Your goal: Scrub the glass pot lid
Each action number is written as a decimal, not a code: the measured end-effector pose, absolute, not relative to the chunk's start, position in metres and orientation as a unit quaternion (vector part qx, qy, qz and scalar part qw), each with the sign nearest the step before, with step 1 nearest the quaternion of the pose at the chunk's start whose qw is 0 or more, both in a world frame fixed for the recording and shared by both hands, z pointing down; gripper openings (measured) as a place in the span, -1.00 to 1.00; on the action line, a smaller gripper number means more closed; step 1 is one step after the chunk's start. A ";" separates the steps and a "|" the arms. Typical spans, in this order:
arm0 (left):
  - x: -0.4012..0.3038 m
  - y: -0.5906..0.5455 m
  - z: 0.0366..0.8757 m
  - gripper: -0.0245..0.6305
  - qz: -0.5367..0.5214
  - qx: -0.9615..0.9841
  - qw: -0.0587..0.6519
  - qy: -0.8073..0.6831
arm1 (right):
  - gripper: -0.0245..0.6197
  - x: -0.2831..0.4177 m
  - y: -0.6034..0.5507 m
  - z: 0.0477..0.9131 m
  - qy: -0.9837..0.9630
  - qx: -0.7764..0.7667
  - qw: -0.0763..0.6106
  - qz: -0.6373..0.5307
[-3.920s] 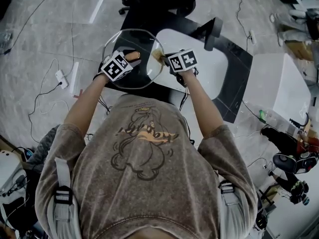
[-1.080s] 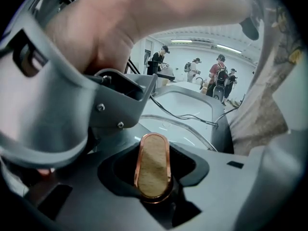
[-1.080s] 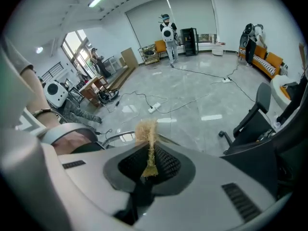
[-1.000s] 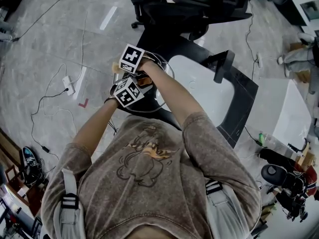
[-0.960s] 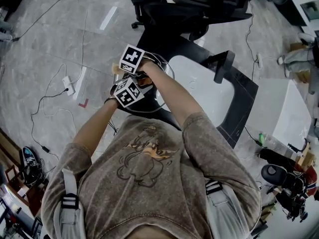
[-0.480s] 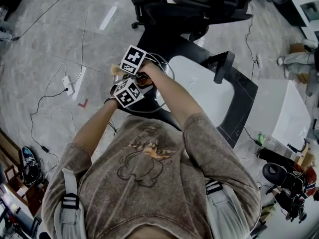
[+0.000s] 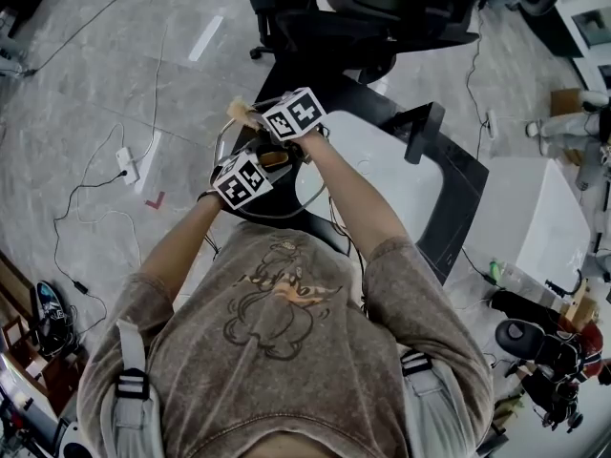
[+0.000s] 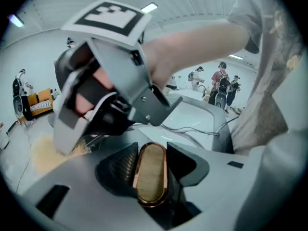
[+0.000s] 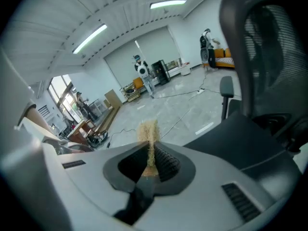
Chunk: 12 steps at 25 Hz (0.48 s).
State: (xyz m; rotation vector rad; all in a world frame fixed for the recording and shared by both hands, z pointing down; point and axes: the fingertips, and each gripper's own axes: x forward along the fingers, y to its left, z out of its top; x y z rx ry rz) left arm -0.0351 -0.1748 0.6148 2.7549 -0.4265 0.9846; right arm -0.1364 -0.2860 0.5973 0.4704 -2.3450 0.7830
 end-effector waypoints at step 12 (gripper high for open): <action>-0.031 -0.202 0.542 -0.87 0.195 0.948 0.125 -0.219 | -0.79 0.033 -0.259 0.547 -0.853 0.381 0.150 0.324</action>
